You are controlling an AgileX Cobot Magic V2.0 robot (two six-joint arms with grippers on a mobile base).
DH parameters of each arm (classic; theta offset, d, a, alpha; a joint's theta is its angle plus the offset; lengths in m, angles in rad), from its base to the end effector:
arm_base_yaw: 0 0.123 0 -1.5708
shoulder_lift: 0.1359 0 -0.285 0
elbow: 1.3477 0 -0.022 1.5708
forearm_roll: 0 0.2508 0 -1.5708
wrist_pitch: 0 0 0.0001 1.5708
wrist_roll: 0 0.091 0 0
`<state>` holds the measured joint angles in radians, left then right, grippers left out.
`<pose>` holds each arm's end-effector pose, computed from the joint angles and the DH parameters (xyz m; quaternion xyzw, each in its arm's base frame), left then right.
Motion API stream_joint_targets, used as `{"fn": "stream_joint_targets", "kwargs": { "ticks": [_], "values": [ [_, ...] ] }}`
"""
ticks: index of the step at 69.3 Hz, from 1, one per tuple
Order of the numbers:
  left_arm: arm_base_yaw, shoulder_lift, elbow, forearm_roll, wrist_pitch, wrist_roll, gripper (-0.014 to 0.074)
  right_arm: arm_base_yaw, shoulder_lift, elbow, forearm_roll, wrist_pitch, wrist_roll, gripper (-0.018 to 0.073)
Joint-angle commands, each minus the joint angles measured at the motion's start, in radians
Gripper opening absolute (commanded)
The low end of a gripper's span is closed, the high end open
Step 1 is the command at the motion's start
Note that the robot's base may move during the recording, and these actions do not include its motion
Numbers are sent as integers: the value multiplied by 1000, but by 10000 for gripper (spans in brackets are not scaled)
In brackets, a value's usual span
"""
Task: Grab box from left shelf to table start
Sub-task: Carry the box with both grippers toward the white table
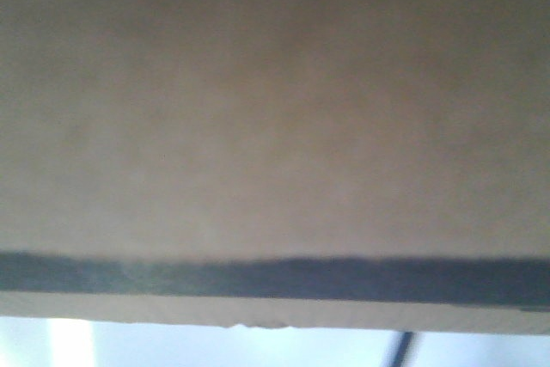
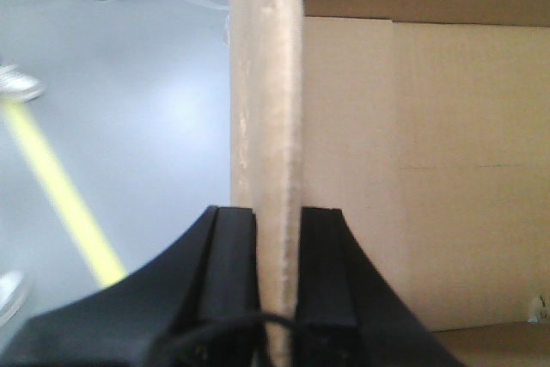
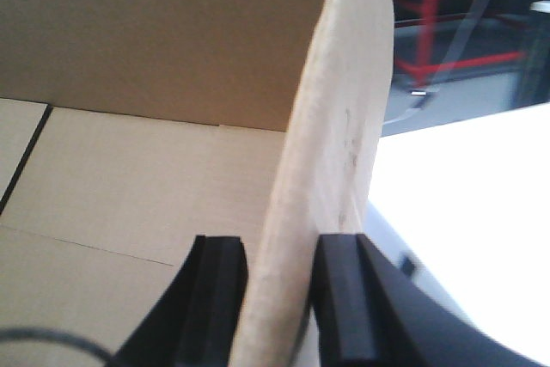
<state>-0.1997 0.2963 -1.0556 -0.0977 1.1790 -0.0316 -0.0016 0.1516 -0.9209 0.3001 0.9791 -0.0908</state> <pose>-0.0246 -0.0034 0.4153 0.0793 0.8096 -0.1141 0.5703 -0.0378 0.0224 0.3987 -0.0527 0.7391 0.1178 0.6612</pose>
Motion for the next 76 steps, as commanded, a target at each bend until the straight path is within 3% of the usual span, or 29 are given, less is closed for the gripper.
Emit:
{"fn": "stream_joint_targets", "kwargs": {
  "ticks": [1, 76],
  "values": [
    [-3, 14, -35, 5, -162, 0, -100, -3, 16, -30, -35, -154, -21, 57],
    [-3, 14, -35, 5, -164, 0, -100, -2, 16, -30, -35, -154, -21, 57]
  ]
}}
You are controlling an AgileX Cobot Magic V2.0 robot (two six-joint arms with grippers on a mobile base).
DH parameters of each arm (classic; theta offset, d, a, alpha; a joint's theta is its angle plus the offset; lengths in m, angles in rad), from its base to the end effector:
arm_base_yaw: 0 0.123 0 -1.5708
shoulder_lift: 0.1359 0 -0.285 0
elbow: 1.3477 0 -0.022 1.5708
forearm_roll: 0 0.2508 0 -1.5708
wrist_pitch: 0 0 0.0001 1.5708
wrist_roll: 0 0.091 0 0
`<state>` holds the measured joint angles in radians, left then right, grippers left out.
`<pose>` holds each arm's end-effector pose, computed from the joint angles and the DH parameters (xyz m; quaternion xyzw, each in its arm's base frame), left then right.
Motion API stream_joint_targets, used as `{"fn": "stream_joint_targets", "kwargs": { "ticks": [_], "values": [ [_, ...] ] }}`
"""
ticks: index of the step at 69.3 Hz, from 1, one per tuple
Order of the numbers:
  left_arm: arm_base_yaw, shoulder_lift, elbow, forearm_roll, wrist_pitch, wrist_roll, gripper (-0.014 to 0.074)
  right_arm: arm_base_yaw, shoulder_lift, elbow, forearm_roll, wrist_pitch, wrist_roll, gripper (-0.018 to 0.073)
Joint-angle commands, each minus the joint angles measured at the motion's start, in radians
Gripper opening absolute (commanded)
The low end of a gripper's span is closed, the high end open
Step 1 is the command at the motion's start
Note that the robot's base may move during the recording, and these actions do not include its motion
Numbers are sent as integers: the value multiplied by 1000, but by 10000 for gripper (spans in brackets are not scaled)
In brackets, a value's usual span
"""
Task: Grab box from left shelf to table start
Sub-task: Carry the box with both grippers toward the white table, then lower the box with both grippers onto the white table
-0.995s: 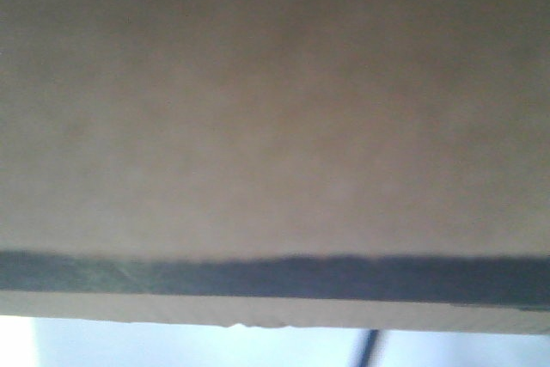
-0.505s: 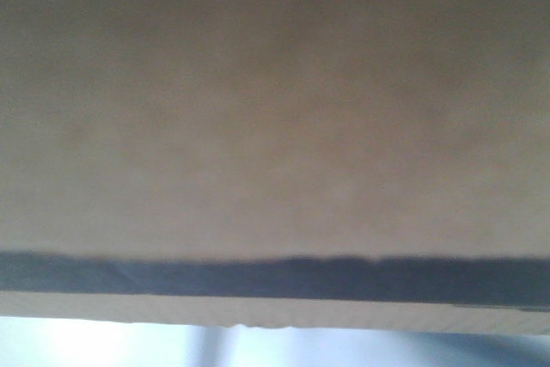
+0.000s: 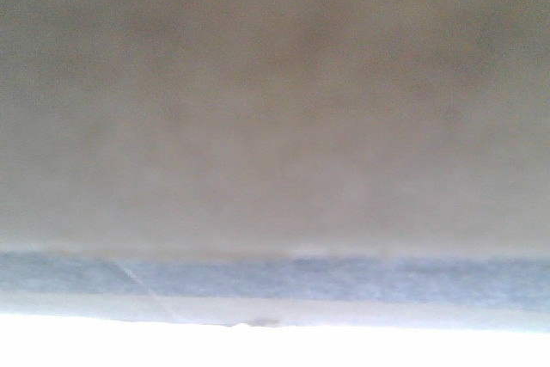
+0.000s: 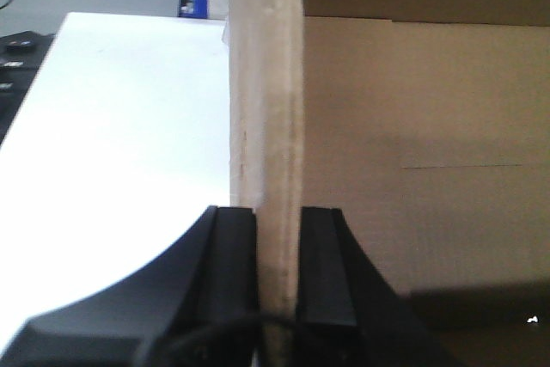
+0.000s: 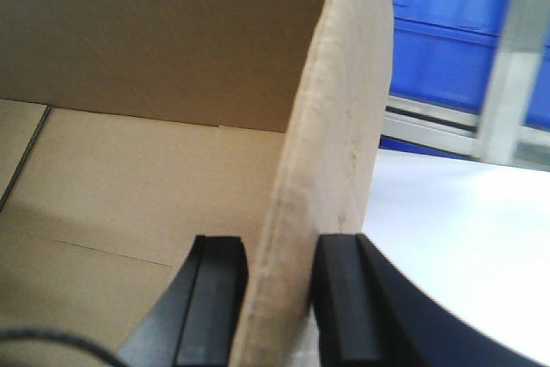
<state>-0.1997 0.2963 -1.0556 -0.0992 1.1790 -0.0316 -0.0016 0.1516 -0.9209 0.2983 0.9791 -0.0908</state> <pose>-0.0246 -0.0035 0.4153 0.0794 0.8096 -0.1149 0.5702 -0.0378 0.0223 0.3987 -0.0526 0.7392 0.1169 0.6612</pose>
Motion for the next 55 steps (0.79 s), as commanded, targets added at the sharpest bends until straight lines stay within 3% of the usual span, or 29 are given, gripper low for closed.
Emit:
{"fn": "stream_joint_targets", "kwargs": {
  "ticks": [1, 25, 55],
  "values": [
    [-3, 14, -35, 6, -164, 0, -101, -2, 16, -30, -33, -154, -21, 57],
    [-3, 14, 4, 6, -164, 0, -100, -2, 16, -30, -33, -154, -21, 57],
    [-3, 14, 184, 6, -164, 0, -100, -2, 16, -30, -33, -154, -21, 57]
  ]
}}
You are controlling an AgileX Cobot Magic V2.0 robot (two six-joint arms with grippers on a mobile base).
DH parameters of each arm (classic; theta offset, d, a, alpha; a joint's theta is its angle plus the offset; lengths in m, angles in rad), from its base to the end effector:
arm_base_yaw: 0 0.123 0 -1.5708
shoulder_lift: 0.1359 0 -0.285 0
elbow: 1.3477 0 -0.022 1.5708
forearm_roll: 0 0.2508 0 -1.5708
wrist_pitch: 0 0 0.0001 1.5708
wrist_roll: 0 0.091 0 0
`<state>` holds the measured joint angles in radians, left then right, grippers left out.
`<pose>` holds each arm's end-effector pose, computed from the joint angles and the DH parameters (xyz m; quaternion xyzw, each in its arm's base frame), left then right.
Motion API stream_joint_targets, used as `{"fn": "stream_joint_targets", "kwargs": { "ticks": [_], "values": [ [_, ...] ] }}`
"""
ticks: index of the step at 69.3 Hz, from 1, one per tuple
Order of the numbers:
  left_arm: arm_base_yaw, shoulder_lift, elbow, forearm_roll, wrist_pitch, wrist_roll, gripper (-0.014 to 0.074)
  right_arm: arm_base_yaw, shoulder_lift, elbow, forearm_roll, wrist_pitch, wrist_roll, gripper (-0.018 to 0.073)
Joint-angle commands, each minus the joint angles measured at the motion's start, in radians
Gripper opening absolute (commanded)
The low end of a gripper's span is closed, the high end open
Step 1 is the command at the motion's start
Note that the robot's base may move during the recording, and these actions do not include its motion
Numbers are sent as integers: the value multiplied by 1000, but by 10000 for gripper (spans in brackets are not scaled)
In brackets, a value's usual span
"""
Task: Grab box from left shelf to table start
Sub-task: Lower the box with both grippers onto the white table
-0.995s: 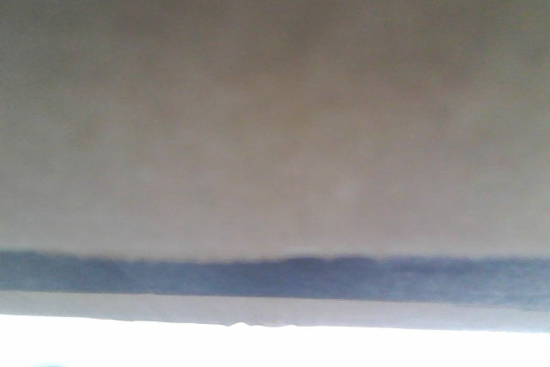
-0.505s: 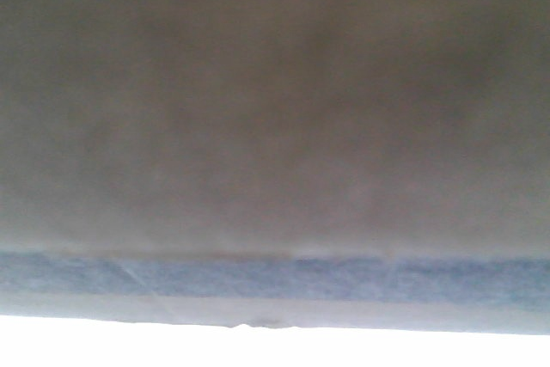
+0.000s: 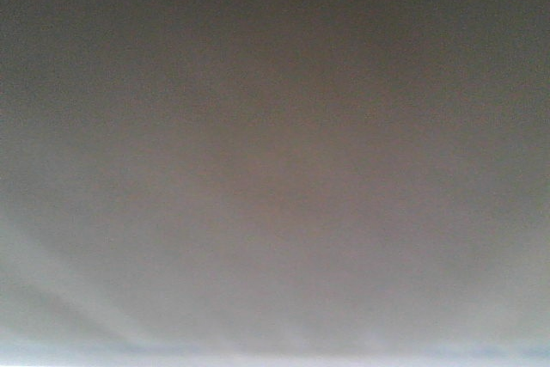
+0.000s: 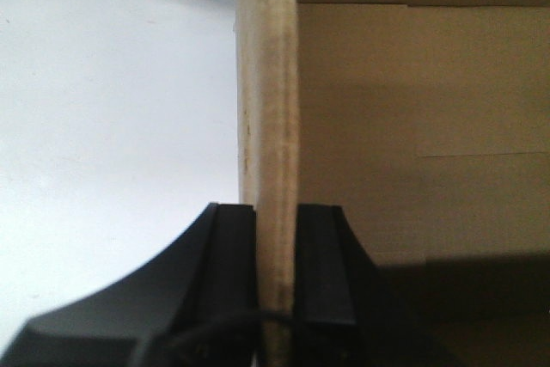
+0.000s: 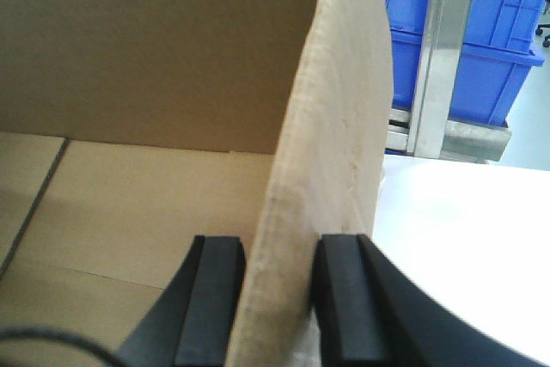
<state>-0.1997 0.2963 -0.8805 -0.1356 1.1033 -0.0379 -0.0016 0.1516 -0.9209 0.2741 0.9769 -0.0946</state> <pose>0.0037 -0.0120 0.3780 0.0748 0.8370 -0.1307 0.5261 -0.0374 0.0205 0.3985 -0.0523 0.7397 0.1037 0.6628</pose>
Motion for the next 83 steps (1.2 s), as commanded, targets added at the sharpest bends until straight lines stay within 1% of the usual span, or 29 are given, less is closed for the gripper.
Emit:
{"fn": "stream_joint_targets", "kwargs": {
  "ticks": [1, 15, 23, 27, 47, 53, 59, 63, 69, 78, 83],
  "values": [
    [-3, 14, 15, 43, -88, 7, -100, -2, 16, -30, -9, -152, -17, 57],
    [-3, 14, 111, 43, -88, 7, -100, -2, 16, -30, -9, -152, -17, 57],
    [-3, 14, 144, -8, -125, 7, -101, -2, 16, -30, -9, -152, -17, 57],
    [-3, 14, 144, -24, -128, 7, -100, -2, 16, -30, -9, -152, -17, 57],
    [-3, 14, 144, -13, -125, 7, -101, -2, 16, -30, -9, -152, -17, 57],
    [-3, 14, 144, -44, -114, 7, -101, -3, 16, -30, -6, -146, -17, 57],
    [-3, 14, 131, -47, -126, 7, -100, -3, 27, -30, -7, -155, -17, 57],
    [-3, 26, 107, -39, -133, 7, -100, -3, 52, -32, -6, -160, -17, 57],
    [-3, 64, 50, -7, -135, 7, -100, -3, 128, -41, -6, -160, -17, 57],
    [-3, 172, -58, 64, -135, 3, -100, 0, 270, -73, 17, -161, -17, 57],
    [-3, 243, -110, 72, -135, 1, -100, 2, 348, -85, 32, -162, -18, 57]
  ]
}}
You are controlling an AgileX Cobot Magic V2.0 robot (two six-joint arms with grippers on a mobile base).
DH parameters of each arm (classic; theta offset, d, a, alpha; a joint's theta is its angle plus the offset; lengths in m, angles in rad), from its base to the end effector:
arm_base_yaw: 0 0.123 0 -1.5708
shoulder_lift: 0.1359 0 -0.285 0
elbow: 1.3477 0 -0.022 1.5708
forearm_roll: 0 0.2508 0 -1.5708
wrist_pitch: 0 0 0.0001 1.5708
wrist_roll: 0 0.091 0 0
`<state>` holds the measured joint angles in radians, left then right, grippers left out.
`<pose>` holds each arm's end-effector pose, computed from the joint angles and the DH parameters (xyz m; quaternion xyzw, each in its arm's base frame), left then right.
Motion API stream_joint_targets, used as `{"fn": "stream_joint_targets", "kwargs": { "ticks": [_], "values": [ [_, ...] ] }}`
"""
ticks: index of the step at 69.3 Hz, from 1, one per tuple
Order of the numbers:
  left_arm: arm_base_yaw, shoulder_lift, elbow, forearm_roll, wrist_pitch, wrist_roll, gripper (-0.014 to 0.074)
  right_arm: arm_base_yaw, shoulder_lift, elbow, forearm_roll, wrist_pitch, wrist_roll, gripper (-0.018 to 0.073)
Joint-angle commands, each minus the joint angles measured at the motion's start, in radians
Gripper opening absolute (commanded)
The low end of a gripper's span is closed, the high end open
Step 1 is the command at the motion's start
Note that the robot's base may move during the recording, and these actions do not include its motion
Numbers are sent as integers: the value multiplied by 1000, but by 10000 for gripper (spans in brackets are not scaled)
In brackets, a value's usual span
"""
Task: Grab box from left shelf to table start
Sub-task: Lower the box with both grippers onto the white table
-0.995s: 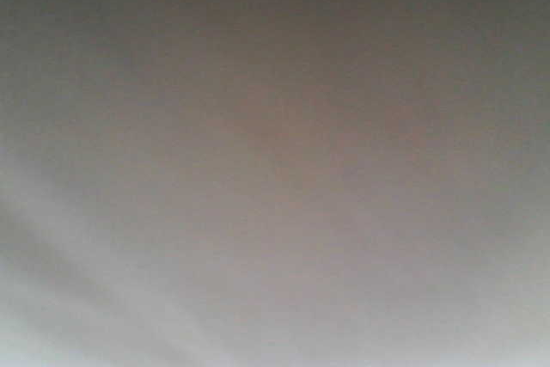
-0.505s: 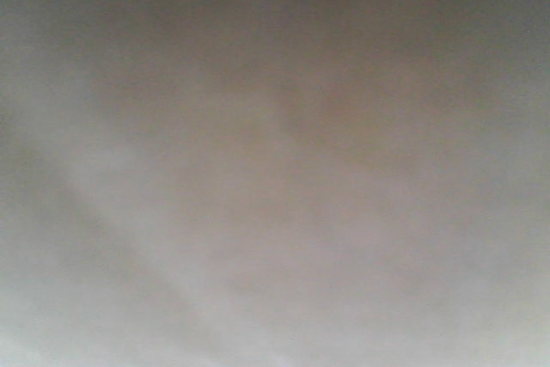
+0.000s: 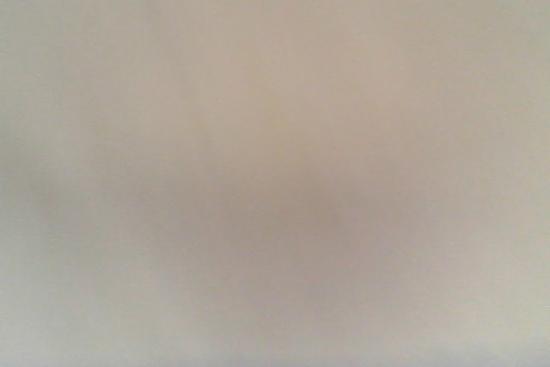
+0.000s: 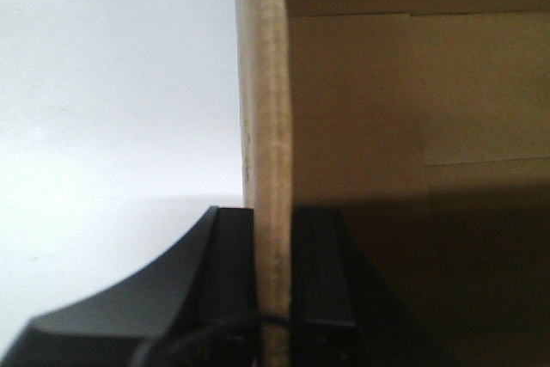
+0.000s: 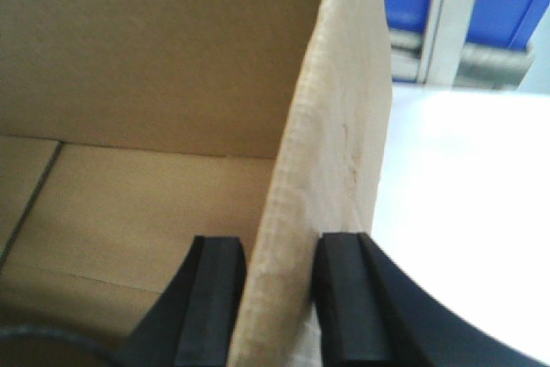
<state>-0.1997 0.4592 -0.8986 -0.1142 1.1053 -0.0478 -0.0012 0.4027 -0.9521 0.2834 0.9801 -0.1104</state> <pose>0.0429 -0.0181 0.3784 0.0684 0.8754 -0.1153 0.4645 0.0278 0.0211 0.4077 -0.0474 0.8080 0.1092 0.5771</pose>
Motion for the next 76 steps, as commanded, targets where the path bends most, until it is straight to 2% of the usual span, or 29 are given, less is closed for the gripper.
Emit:
{"fn": "stream_joint_targets", "kwargs": {
  "ticks": [1, 15, 39, 65, 70, 76],
  "values": [
    [-3, 102, -106, 51, -137, 11, -100, 1, 120, -57, 24, -166, -2, 57],
    [-1, 316, -181, 53, -178, -15, -100, 1, 321, -64, 25, -179, -7, 57],
    [-1, 632, -188, 53, -296, -15, -100, 1, 582, -58, 25, -222, -60, 57],
    [-1, 762, -193, 51, -291, -15, -99, 1, 702, -58, 25, -238, -93, 64],
    [-1, 762, -198, 51, -291, -14, -99, 1, 695, -60, 25, -241, -93, 115],
    [-1, 762, -213, 51, -284, -12, -94, 0, 685, -66, 23, -241, -93, 272]
  ]
}}
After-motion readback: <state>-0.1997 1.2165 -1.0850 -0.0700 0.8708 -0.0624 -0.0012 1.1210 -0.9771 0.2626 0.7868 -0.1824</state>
